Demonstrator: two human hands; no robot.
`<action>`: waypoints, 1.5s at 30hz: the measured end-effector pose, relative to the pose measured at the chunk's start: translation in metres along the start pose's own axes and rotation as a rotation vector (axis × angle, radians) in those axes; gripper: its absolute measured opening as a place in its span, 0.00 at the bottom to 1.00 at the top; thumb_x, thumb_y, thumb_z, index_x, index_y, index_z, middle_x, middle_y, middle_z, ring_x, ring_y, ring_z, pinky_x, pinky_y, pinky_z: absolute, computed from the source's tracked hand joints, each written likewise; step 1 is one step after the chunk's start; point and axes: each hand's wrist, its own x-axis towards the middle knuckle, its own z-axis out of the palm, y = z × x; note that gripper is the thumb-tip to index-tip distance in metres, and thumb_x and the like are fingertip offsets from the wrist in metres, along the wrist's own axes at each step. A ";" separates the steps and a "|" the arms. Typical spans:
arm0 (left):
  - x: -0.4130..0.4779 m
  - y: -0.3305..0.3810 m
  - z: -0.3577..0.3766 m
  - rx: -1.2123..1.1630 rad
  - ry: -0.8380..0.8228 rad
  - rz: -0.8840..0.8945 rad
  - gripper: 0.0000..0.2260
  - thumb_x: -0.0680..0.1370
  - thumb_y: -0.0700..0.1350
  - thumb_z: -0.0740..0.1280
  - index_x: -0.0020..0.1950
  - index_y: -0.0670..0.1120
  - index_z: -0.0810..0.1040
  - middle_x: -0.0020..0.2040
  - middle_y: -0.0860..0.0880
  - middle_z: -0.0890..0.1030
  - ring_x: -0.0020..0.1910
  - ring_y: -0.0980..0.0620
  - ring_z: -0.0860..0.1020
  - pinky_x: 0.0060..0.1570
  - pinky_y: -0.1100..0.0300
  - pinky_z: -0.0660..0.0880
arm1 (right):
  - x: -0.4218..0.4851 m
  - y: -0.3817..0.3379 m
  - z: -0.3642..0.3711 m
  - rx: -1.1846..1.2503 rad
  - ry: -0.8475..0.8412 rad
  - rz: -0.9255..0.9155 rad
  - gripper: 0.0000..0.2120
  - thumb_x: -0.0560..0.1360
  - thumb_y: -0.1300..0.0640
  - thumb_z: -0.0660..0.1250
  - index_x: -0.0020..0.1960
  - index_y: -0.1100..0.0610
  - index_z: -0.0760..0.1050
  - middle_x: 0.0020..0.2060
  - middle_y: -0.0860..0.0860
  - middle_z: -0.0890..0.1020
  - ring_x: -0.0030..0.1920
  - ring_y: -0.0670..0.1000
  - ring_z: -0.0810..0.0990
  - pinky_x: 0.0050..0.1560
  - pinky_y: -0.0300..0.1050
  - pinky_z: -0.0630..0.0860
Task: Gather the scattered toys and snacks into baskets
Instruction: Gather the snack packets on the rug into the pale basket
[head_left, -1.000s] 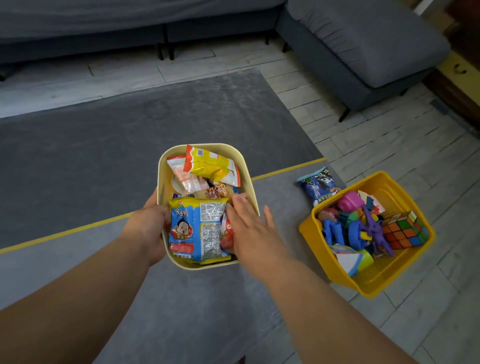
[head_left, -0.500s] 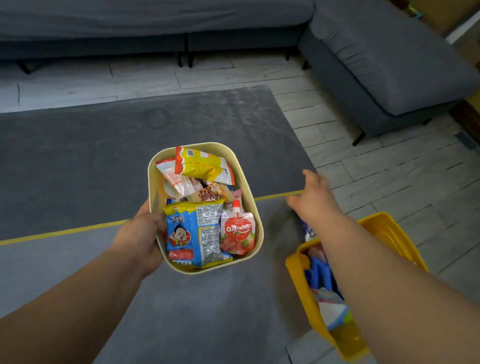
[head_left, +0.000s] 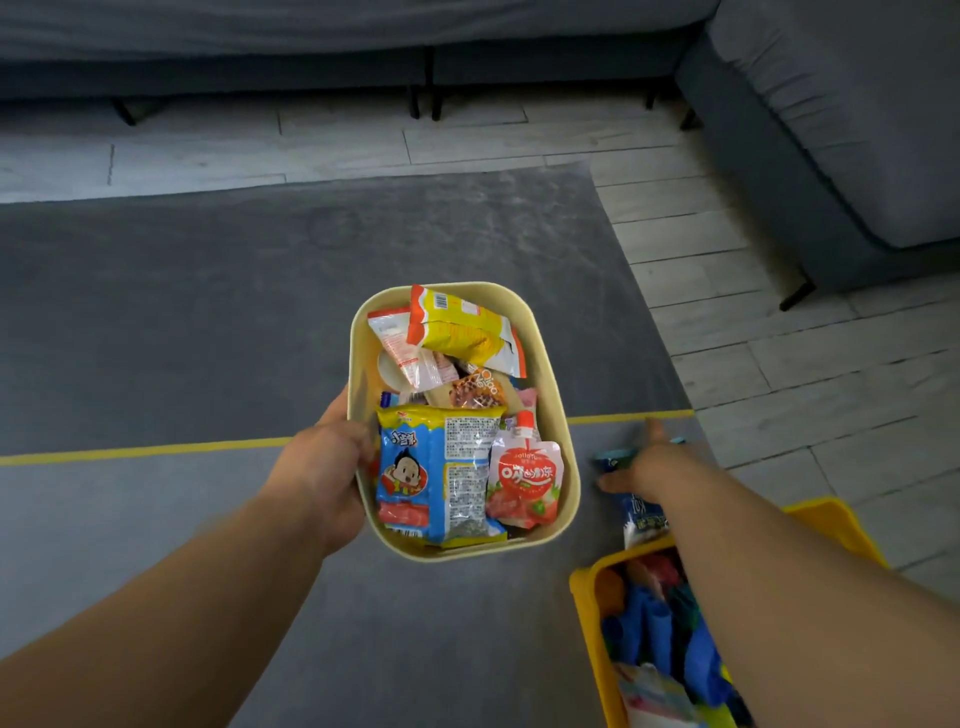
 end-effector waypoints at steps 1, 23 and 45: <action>0.000 -0.001 0.003 0.010 -0.006 0.002 0.36 0.67 0.26 0.48 0.66 0.50 0.76 0.51 0.39 0.85 0.48 0.37 0.84 0.43 0.40 0.82 | -0.001 -0.002 0.000 0.000 0.006 -0.006 0.52 0.63 0.43 0.77 0.74 0.48 0.47 0.66 0.62 0.66 0.62 0.63 0.72 0.60 0.57 0.74; -0.002 0.003 -0.010 0.030 -0.117 0.013 0.41 0.59 0.27 0.51 0.66 0.50 0.77 0.55 0.34 0.82 0.53 0.31 0.81 0.48 0.37 0.80 | -0.187 -0.104 -0.052 -0.097 0.516 -1.239 0.31 0.66 0.55 0.69 0.67 0.47 0.65 0.77 0.49 0.52 0.72 0.54 0.60 0.70 0.56 0.54; -0.016 0.006 -0.050 -0.340 0.221 0.185 0.30 0.73 0.27 0.57 0.65 0.56 0.78 0.54 0.44 0.85 0.47 0.38 0.85 0.47 0.35 0.80 | -0.184 -0.162 -0.011 0.254 0.375 -1.062 0.29 0.77 0.51 0.61 0.75 0.48 0.55 0.76 0.44 0.56 0.76 0.46 0.49 0.74 0.57 0.43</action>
